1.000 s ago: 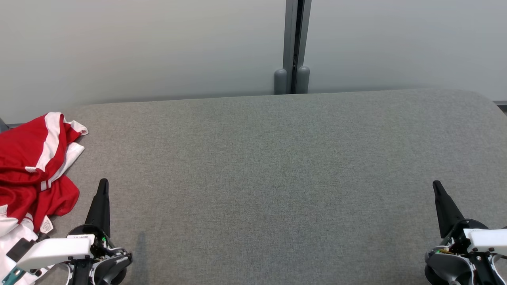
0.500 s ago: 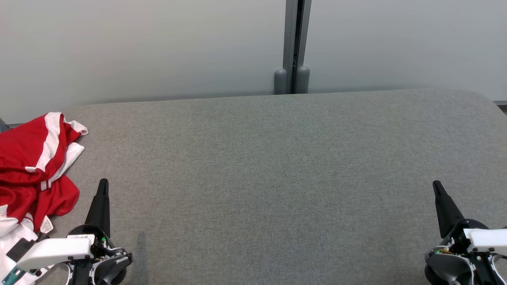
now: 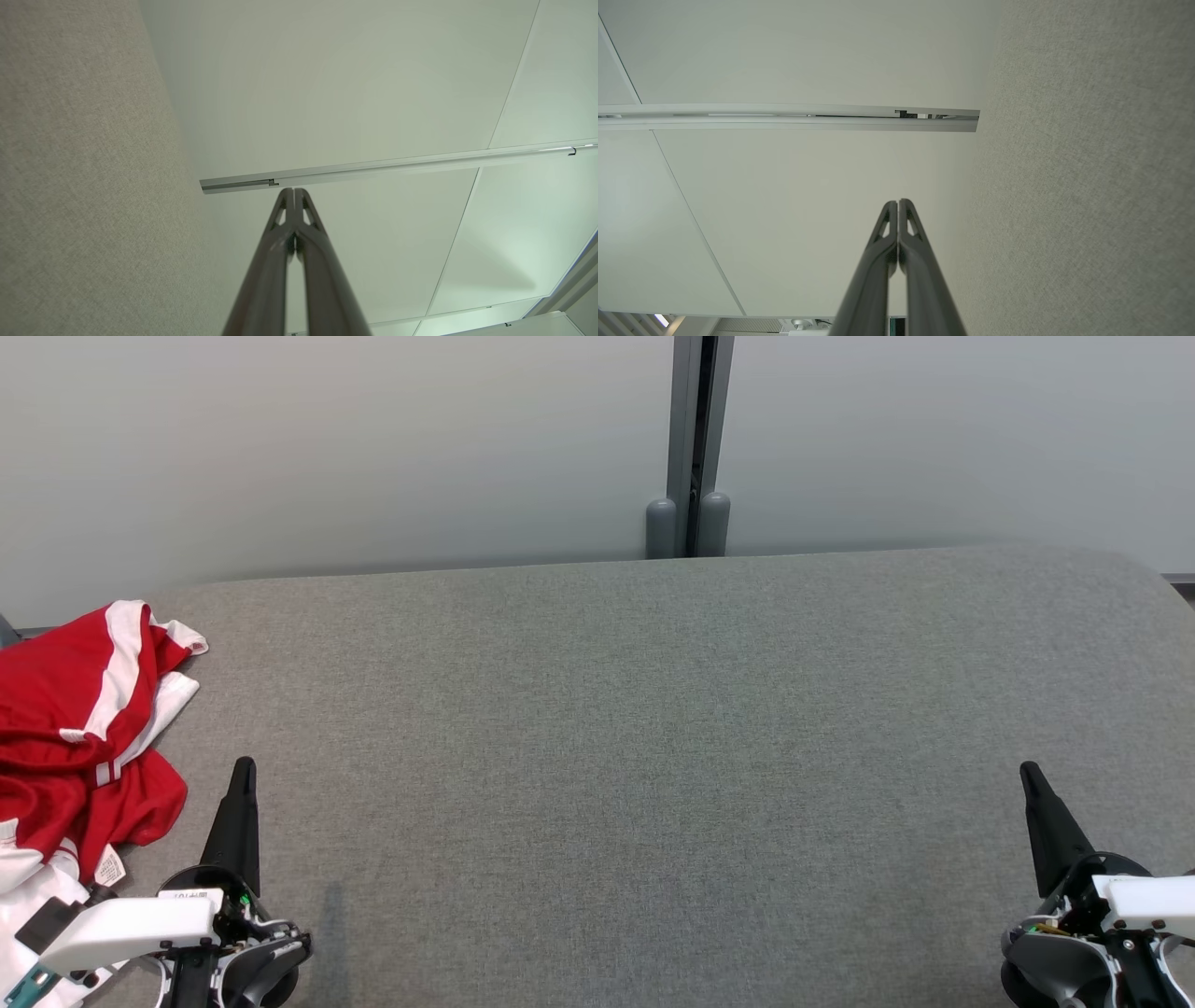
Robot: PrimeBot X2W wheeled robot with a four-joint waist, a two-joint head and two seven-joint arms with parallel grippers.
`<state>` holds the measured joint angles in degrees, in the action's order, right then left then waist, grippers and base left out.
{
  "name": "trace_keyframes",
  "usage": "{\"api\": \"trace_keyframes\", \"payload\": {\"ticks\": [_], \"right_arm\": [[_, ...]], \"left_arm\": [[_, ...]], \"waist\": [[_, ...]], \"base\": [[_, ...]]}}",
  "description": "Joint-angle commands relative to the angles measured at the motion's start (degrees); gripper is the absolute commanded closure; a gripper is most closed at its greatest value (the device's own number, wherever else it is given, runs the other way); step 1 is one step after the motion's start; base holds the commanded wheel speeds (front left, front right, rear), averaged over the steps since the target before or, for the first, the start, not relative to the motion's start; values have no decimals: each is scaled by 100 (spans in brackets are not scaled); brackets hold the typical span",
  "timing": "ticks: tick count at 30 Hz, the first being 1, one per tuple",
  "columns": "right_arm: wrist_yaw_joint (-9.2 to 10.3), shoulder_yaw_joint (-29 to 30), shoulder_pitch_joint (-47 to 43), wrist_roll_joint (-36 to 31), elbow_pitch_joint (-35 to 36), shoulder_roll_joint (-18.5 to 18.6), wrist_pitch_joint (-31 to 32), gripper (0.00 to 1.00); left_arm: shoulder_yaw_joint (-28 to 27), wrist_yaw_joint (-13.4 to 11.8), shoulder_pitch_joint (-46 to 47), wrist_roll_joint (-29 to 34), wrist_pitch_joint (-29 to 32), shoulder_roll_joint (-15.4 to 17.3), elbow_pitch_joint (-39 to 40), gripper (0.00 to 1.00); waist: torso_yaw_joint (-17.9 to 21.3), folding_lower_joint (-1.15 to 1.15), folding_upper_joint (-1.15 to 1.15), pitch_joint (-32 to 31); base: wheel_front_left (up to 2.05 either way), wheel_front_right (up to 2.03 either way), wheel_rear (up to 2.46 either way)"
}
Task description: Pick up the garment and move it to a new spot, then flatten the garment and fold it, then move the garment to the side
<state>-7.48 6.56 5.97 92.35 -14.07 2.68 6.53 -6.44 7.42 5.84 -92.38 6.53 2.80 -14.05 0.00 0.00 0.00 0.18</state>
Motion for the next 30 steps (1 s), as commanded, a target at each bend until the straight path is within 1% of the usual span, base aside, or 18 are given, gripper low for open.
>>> {"api": "trace_keyframes", "payload": {"ticks": [1,30], "right_arm": [[-3,-1,53,11,13,46,13,100],[-3,-1,53,11,13,47,12,100]], "left_arm": [[-19,19,94,-3,14,16,2,100],[-19,19,95,-3,14,16,2,100]], "waist": [[0,0,0,0],[0,0,0,0]], "base": [[0,0,0],[0,0,0]]}}
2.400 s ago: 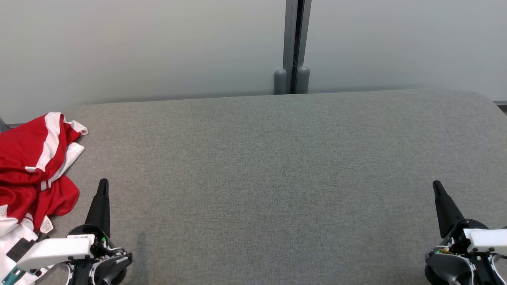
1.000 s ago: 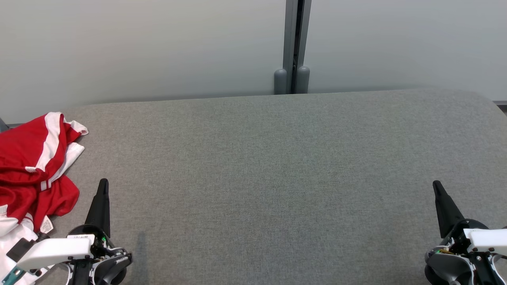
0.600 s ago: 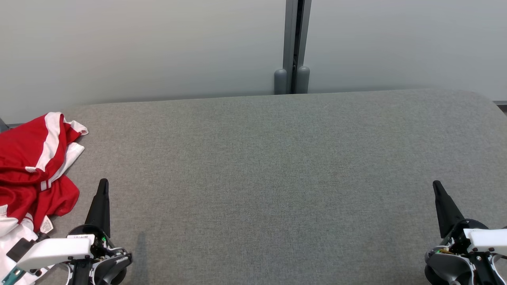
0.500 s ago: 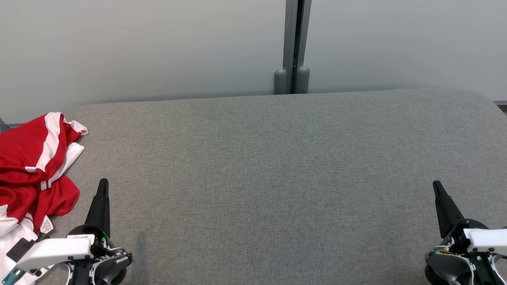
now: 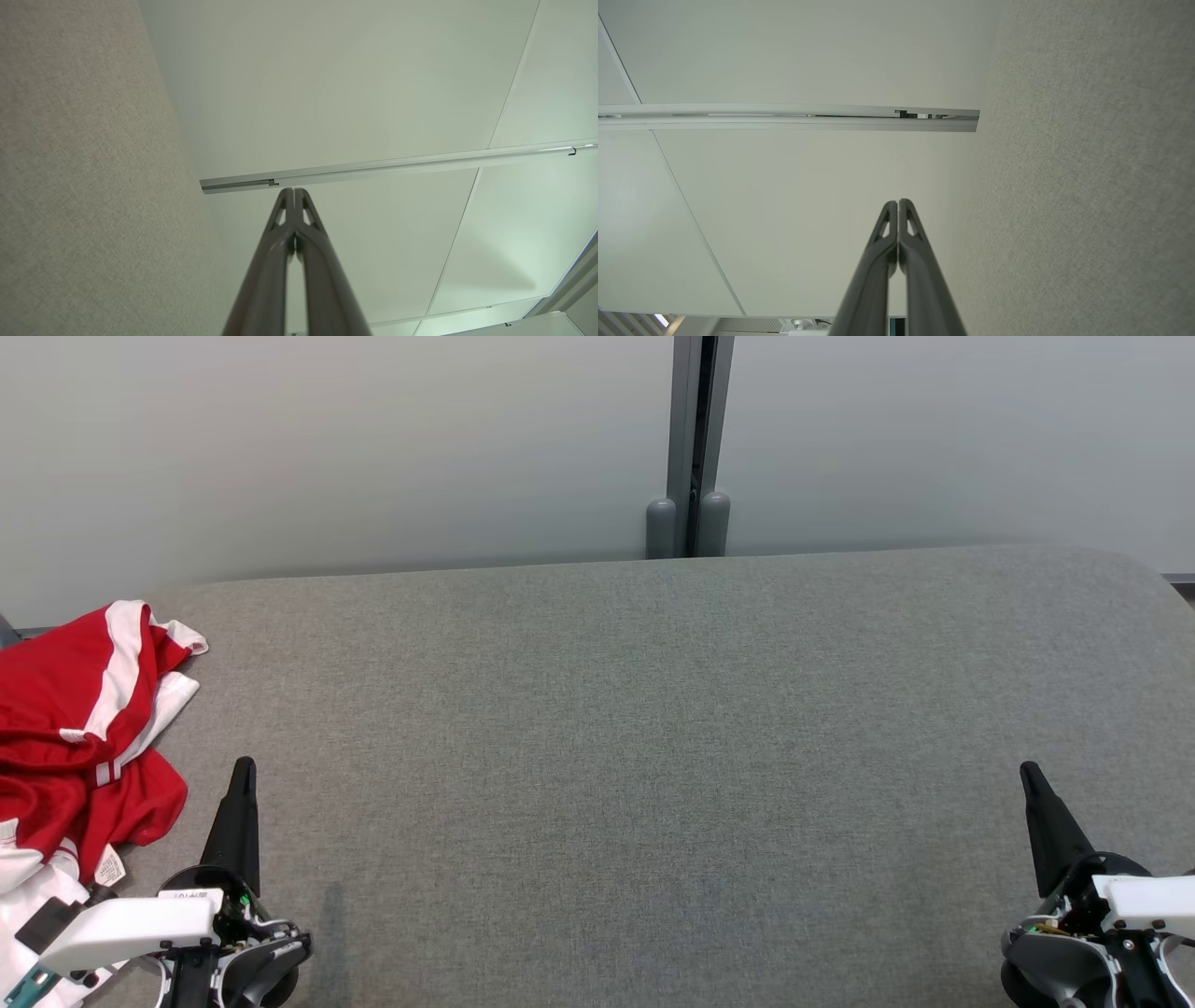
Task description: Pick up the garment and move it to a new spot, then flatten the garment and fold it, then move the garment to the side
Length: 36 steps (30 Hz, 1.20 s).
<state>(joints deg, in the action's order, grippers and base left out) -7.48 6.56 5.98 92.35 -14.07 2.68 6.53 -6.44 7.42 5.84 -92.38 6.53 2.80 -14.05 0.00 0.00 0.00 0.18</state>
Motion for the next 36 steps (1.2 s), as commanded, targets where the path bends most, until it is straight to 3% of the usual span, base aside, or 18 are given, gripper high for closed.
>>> {"api": "trace_keyframes", "payload": {"ticks": [1,36], "right_arm": [[-3,-1,52,11,13,47,13,100],[-3,-1,52,11,13,47,12,100]], "left_arm": [[-19,19,95,-3,14,16,2,100],[-19,19,95,-3,14,16,2,100]], "waist": [[0,0,0,0],[0,0,0,0]], "base": [[0,0,0],[0,0,0]]}}
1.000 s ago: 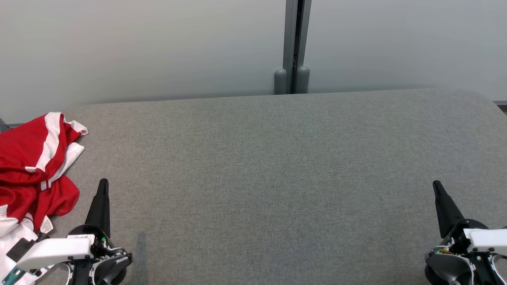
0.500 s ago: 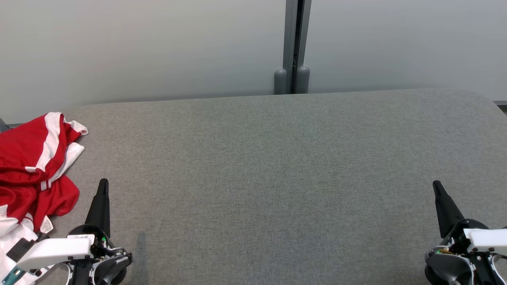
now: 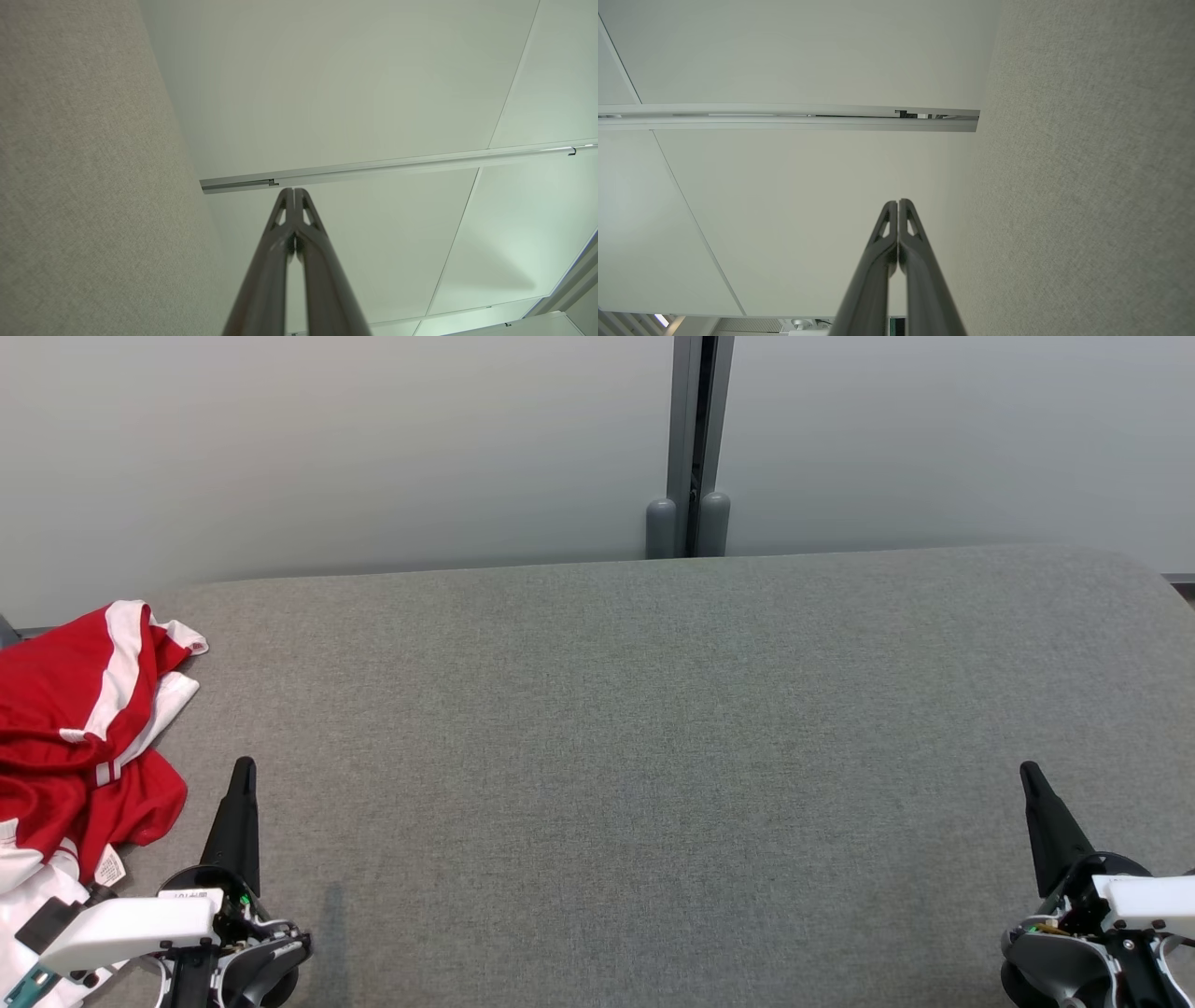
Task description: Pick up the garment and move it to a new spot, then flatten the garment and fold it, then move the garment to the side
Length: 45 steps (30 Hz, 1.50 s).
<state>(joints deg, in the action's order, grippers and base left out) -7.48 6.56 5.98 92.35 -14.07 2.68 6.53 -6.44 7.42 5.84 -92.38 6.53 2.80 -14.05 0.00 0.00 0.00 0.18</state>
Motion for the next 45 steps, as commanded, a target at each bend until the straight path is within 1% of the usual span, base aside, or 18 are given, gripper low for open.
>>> {"api": "trace_keyframes", "payload": {"ticks": [1,28,29,33,45], "right_arm": [[-3,-2,52,11,13,47,13,100],[-3,-1,52,10,13,47,13,100],[0,-3,0,-1,-3,-1,1,0],[8,-34,-141,-11,-137,-73,-21,0],[5,-355,-50,-202,116,-51,-345,0]], "left_arm": [[-19,19,95,-3,14,16,2,100],[-19,19,95,-3,14,17,2,100],[1,0,-1,0,-2,-1,-4,0],[25,-1,-166,4,-35,-54,-143,0],[100,0,-173,168,-352,-41,141,0]], "waist": [[0,0,0,0],[0,0,0,0],[0,0,0,0],[-1,0,0,3],[-5,0,0,2]], "base": [[0,0,0],[0,0,0],[0,0,0],[0,0,0],[0,0,0]]}}
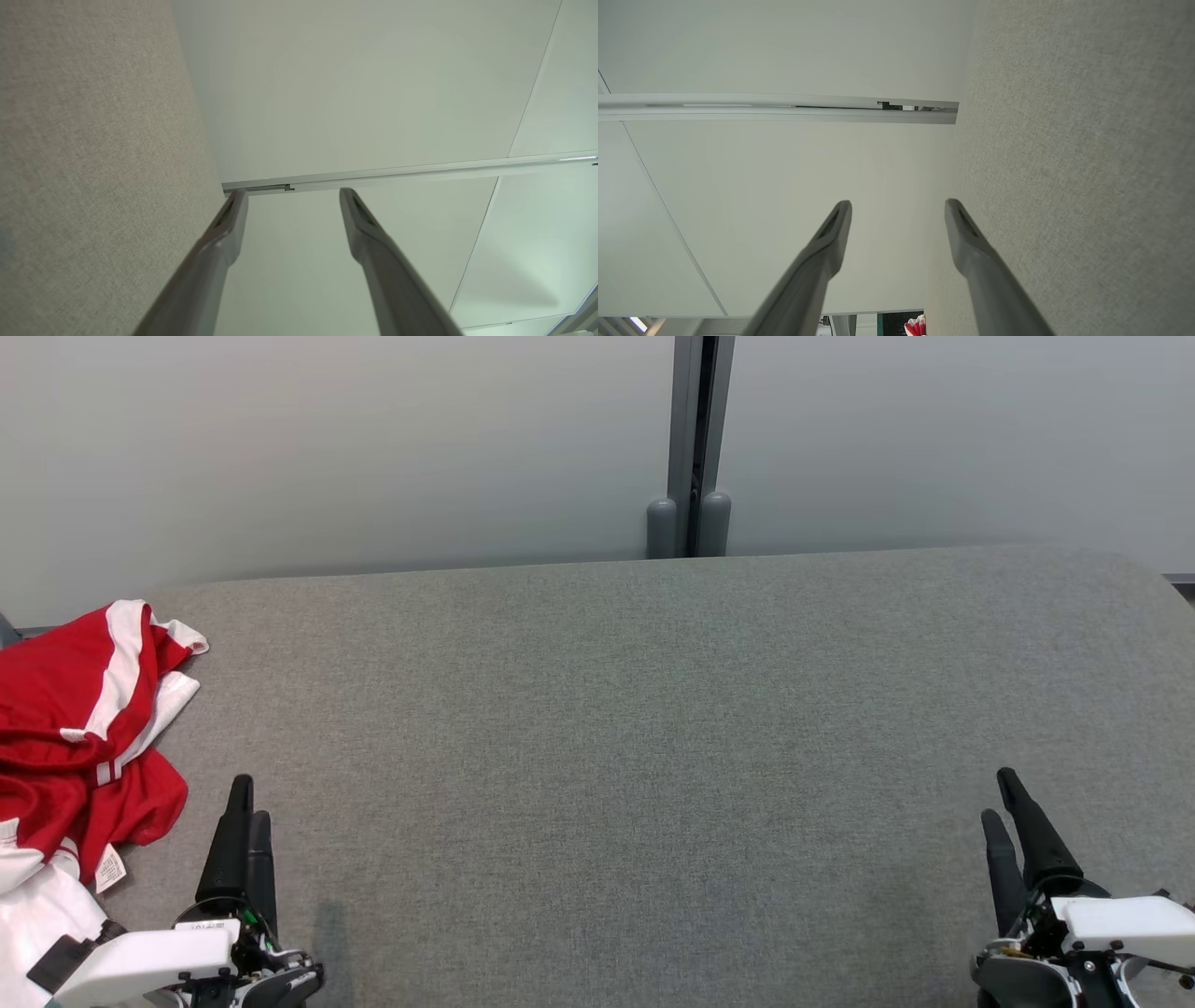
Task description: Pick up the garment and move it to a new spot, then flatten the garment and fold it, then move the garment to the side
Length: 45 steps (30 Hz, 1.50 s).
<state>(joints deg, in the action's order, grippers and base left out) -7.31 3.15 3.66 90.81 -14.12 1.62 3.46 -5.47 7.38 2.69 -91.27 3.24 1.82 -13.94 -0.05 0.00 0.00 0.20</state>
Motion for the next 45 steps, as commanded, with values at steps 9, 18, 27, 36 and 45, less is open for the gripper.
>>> {"api": "trace_keyframes", "payload": {"ticks": [9,18,27,36,45], "right_arm": [[-13,-145,257,-717,327,69,-295,0],[-15,-307,311,-1510,477,77,-503,0],[-16,-504,369,-2601,483,120,-692,0],[-18,-656,385,-3939,559,151,-866,0],[-19,-768,402,-4850,513,153,-1005,0]], "left_arm": [[14,6,133,749,-278,68,352,0],[17,7,119,1633,-484,75,453,0],[18,-71,87,2746,-672,82,507,0],[123,-211,-6,3988,-843,87,579,0],[158,-323,-36,4885,-985,92,607,0]], "waist": [[2,0,0,-1],[-5,0,0,11],[-14,0,0,8],[-5,0,0,12],[-7,0,0,6]], "base": [[0,0,0],[0,0,0],[0,0,0],[0,0,0],[0,0,0]]}}
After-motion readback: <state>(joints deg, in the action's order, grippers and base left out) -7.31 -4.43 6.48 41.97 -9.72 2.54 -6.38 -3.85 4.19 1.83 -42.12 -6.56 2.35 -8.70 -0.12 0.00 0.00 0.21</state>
